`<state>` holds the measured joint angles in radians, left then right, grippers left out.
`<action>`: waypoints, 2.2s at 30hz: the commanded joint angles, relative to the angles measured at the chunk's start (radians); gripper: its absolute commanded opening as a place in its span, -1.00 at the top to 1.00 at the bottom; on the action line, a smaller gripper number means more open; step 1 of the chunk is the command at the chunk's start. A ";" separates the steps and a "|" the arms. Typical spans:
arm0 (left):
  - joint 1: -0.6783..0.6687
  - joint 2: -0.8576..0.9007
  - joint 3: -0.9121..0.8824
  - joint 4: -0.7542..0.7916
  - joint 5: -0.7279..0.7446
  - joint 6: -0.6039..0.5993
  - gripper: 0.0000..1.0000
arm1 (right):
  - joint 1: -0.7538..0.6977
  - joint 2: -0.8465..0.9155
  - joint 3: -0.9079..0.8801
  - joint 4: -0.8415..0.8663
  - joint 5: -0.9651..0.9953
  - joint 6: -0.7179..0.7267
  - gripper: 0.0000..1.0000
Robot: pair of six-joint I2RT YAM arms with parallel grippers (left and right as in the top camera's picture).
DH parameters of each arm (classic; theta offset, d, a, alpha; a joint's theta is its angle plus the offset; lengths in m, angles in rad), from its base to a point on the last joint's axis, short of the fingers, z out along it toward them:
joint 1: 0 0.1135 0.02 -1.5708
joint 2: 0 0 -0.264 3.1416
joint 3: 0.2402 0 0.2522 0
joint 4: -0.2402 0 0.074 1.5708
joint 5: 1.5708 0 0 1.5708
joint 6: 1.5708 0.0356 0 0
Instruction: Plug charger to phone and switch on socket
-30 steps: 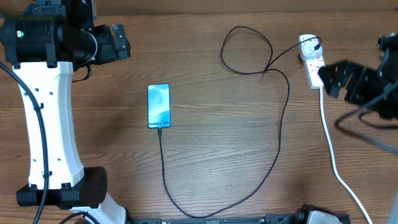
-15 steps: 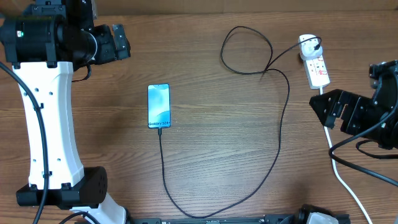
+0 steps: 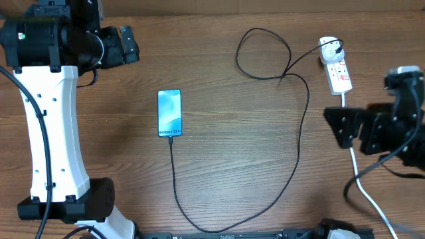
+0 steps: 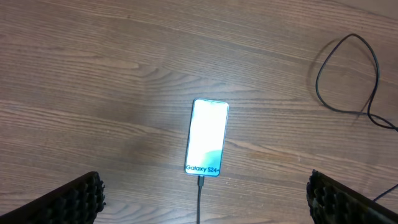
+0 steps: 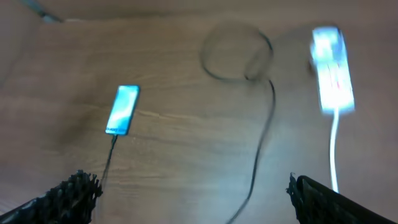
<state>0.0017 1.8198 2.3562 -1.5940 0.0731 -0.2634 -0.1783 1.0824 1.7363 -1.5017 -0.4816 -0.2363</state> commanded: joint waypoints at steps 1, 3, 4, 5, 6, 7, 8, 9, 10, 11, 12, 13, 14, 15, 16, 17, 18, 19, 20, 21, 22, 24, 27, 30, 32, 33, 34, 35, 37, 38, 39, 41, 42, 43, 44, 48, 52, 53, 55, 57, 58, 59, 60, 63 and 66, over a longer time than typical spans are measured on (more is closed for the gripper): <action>-0.002 -0.020 0.008 0.001 -0.010 -0.006 -0.99 | 0.117 -0.097 -0.091 0.098 0.036 -0.060 -1.00; -0.002 -0.020 0.008 0.001 -0.010 -0.006 -0.99 | 0.176 -0.151 -0.162 0.184 0.068 -0.060 -1.00; -0.002 -0.020 0.008 0.001 -0.010 -0.006 -0.99 | 0.201 -0.185 -0.211 0.240 0.080 -0.060 -1.00; -0.002 -0.020 0.008 0.001 -0.010 -0.006 -0.99 | 0.212 -0.210 -0.250 0.285 0.081 -0.060 -1.00; -0.002 -0.020 0.008 0.001 -0.010 -0.006 -0.99 | 0.219 -0.239 -0.300 0.341 0.080 -0.060 -1.00; -0.002 -0.020 0.008 0.001 -0.010 -0.006 -0.99 | 0.219 -0.270 -0.354 0.397 0.079 -0.052 -1.00; -0.002 -0.020 0.008 0.001 -0.010 -0.006 -0.99 | 0.219 -0.302 -0.410 0.453 0.079 -0.048 -1.00; -0.002 -0.020 0.008 0.001 -0.010 -0.006 -0.99 | 0.219 -0.329 -0.458 0.499 0.076 -0.048 -1.00; -0.002 -0.020 0.008 0.001 -0.010 -0.006 -0.99 | 0.219 -0.369 -0.527 0.562 0.076 -0.048 -1.00; -0.002 -0.020 0.008 0.001 -0.010 -0.006 -0.99 | 0.219 -0.399 -0.580 0.608 0.076 -0.048 -0.99; -0.002 -0.020 0.008 0.001 -0.010 -0.006 -0.99 | 0.219 -0.435 -0.642 0.660 0.076 -0.048 -1.00; -0.002 -0.020 0.008 0.001 -0.010 -0.006 -0.99 | 0.219 -0.464 -0.694 0.705 0.072 -0.049 -1.00; -0.002 -0.020 0.008 0.001 -0.010 -0.006 -0.99 | 0.219 -0.499 -0.753 0.756 0.072 -0.049 -1.00; -0.002 -0.020 0.008 0.001 -0.010 -0.006 -0.99 | 0.219 -0.538 -0.821 0.815 0.069 -0.049 -1.00; -0.002 -0.020 0.008 0.001 -0.010 -0.006 -0.99 | 0.219 -0.566 -0.867 0.856 0.067 -0.049 -1.00; -0.002 -0.020 0.008 0.001 -0.010 -0.006 -0.99 | 0.219 -0.599 -0.919 0.904 0.059 -0.049 -1.00; -0.002 -0.020 0.008 0.001 -0.010 -0.006 -0.99 | 0.219 -0.628 -0.963 0.945 0.052 -0.049 -1.00; -0.002 -0.020 0.008 0.001 -0.010 -0.006 -0.99 | 0.219 -0.658 -1.009 0.994 0.042 -0.049 -1.00; -0.002 -0.020 0.008 0.001 -0.010 -0.006 -0.99 | 0.219 -0.688 -1.054 1.047 0.032 -0.049 -1.00; -0.002 -0.020 0.008 0.001 -0.010 -0.006 -0.99 | 0.219 -0.711 -1.091 1.089 0.026 -0.049 -1.00; -0.002 -0.020 0.008 0.001 -0.010 -0.006 -0.99 | 0.219 -0.737 -1.135 1.140 0.018 -0.049 -1.00; -0.002 -0.020 0.008 0.001 -0.010 -0.006 -0.99 | 0.219 -0.784 -1.215 1.228 0.011 -0.049 -1.00; -0.002 -0.020 0.008 0.001 -0.010 -0.006 -0.99 | 0.219 -0.838 -1.317 1.323 0.009 -0.049 -0.99; -0.002 -0.020 0.008 0.001 -0.010 -0.006 -0.99 | 0.222 -0.890 -1.397 1.404 0.001 -0.049 -1.00; -0.002 -0.020 0.008 0.001 -0.010 -0.006 -0.99 | 0.224 -0.931 -1.448 1.450 0.001 -0.049 -1.00; -0.002 -0.020 0.008 0.001 -0.010 -0.006 -0.99 | 0.224 -0.950 -1.471 1.468 0.001 -0.049 -1.00; -0.002 -0.020 0.008 0.001 -0.010 -0.006 -0.99 | 0.224 -0.969 -1.493 1.483 0.001 -0.049 -1.00; -0.002 -0.020 0.008 0.001 -0.010 -0.006 -0.99 | 0.224 -0.983 -1.509 1.495 0.001 -0.049 -0.99; -0.002 -0.020 0.008 0.001 -0.010 -0.006 -0.99 | 0.224 -1.015 -1.542 1.511 0.001 -0.049 -1.00; -0.002 -0.020 0.008 0.001 -0.010 -0.006 -0.99 | 0.224 -1.035 -1.560 1.518 0.001 -0.049 -1.00; -0.002 -0.020 0.008 0.001 -0.010 -0.006 -0.99 | 0.224 -1.048 -1.573 1.523 0.001 -0.049 -1.00; -0.002 -0.020 0.008 0.001 -0.010 -0.006 -0.99 | 0.224 -1.077 -1.601 1.527 0.001 -0.049 -1.00; -0.002 -0.020 0.008 0.001 -0.010 -0.006 -0.99 | 0.224 -1.080 -1.614 1.533 0.001 -0.049 -1.00; -0.002 -0.020 0.008 0.001 -0.010 -0.006 -0.99 | 0.224 -1.080 -1.621 1.536 0.001 -0.049 -0.99; -0.002 -0.020 0.008 0.001 -0.010 -0.006 -0.99 | 0.225 -1.080 -1.627 1.538 0.001 -0.049 -1.00; -0.002 -0.020 0.008 0.001 -0.010 -0.006 -0.99 | 0.238 -1.080 -1.651 1.539 0.010 -0.055 -1.00; -0.002 -0.020 0.008 0.001 -0.010 -0.006 -0.99 | 0.251 -1.080 -1.680 1.539 0.020 -0.058 -1.00; -0.002 -0.020 0.008 0.001 -0.010 -0.006 -0.99 | 0.251 -1.080 -1.690 1.539 0.020 -0.057 -1.00; -0.002 -0.020 0.008 0.001 -0.010 -0.006 -0.99 | 0.251 -1.080 -1.710 1.543 0.020 -0.057 -1.00; -0.002 -0.020 0.008 0.001 -0.010 -0.006 -0.99 | 0.251 -1.080 -1.730 1.546 0.021 -0.057 -1.00; -0.002 -0.020 0.008 0.001 -0.010 -0.006 -0.99 | 0.252 -1.080 -1.728 1.528 0.020 -0.056 -1.00; -0.002 -0.020 0.008 0.001 -0.010 -0.006 -0.99 | 0.253 -1.080 -1.728 1.518 0.021 -0.058 -1.00; -0.002 -0.020 0.008 0.001 -0.010 -0.006 -0.99 | 0.253 -1.080 -1.728 1.504 0.022 -0.058 -1.00; -0.002 -0.020 0.008 0.001 -0.010 -0.006 -0.98 | 0.253 -1.080 -1.728 1.445 0.025 -0.035 -1.00; -0.002 -0.020 0.008 0.001 -0.010 -0.006 -0.99 | 0.253 -1.080 -1.728 1.445 0.027 0.039 -1.00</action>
<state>0.0017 1.8198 2.3562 -1.5940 0.0700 -0.2634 0.0673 0.0128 0.0185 -0.0578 -0.4648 -0.2714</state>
